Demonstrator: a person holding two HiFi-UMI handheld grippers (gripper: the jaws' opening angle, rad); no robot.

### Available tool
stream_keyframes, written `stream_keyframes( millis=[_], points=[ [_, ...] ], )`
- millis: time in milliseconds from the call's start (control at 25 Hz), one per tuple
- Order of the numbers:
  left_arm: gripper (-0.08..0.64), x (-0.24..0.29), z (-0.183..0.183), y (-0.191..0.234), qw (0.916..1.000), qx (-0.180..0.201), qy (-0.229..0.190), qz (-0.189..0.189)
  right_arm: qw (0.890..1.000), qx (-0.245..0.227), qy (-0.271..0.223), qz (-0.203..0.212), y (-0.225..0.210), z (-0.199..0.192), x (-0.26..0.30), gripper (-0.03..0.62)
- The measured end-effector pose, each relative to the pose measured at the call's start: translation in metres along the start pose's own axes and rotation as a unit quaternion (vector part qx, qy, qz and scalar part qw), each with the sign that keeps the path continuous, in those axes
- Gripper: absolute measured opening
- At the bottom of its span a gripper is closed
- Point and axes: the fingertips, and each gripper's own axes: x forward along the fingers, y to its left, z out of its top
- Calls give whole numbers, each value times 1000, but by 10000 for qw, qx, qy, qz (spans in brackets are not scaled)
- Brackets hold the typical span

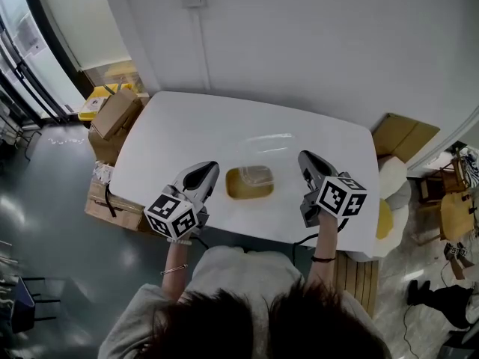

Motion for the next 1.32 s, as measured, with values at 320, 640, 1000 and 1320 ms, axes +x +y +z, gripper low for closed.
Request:
stream_keyframes(
  millis=[320,640,1000,1320],
  points=[
    [-9,2,-1,-18,9999,80,17,-103,9998,-124,-59,118,2,2,-8,29],
    [-9,2,-4,-18,10000,52,34,-60,9997,-112,-67,213,3,3,-11,29],
    [-9,3,-8,-18,10000,22,59,-55,9997,-96,-92,223,0,2,-13,29],
    [-9,3,-10,-18,9999,-15,68,-72,9996,-132,-54,262,4,2,-13,29]
  ],
)
